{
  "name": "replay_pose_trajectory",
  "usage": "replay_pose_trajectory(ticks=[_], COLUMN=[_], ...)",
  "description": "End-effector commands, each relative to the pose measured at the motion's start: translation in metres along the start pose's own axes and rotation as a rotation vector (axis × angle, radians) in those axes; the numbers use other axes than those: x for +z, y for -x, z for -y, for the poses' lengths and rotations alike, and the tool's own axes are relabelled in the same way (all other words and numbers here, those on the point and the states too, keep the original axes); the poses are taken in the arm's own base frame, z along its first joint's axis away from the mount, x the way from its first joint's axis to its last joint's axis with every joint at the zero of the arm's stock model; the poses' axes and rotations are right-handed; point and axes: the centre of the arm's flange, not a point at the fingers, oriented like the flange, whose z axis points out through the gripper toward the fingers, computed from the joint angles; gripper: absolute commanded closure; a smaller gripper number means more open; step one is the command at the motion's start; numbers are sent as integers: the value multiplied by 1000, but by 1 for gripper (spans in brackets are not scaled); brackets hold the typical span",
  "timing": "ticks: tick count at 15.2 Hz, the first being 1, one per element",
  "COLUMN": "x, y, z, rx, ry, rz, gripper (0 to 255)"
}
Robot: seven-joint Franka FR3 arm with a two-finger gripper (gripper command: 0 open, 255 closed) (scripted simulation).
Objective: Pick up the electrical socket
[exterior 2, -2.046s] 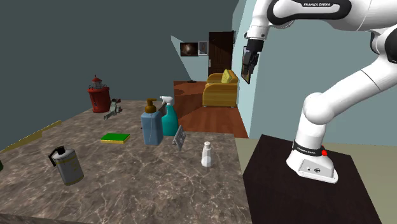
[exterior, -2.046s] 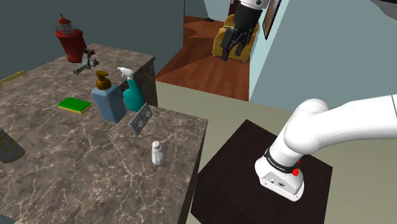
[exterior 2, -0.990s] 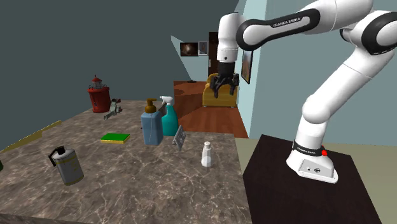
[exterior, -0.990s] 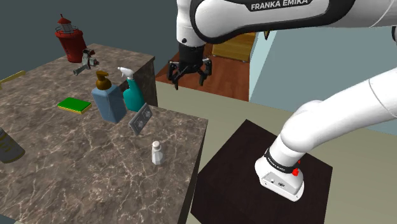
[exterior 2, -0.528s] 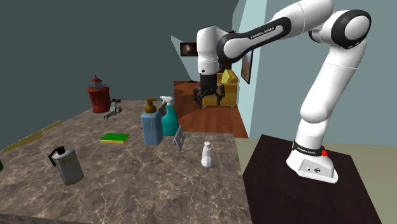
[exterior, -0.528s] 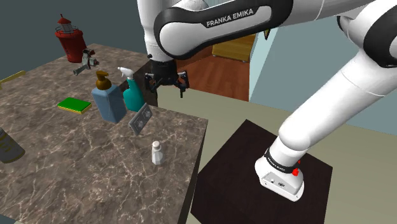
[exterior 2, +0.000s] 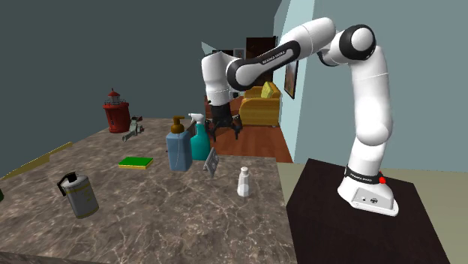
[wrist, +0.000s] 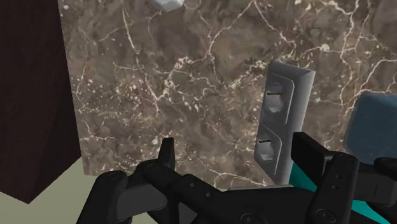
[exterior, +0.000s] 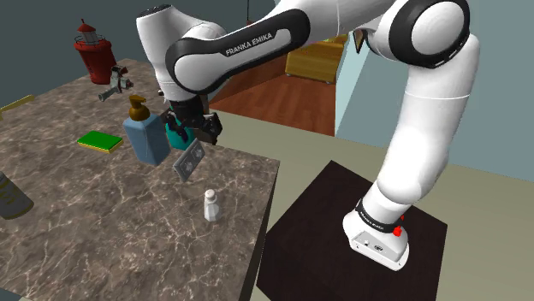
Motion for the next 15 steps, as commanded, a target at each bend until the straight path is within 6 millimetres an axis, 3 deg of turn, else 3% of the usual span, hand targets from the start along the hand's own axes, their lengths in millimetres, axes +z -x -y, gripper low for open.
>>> replay_pose_trajectory(ticks=[1, 7, 15], x=[14, 60, 100], y=[-5, -27, -25], z=[26, 97, 104], rx=[75, 283, 288], ry=[20, 77, 78], rz=[4, 24, 24], gripper=[0, 0, 0])
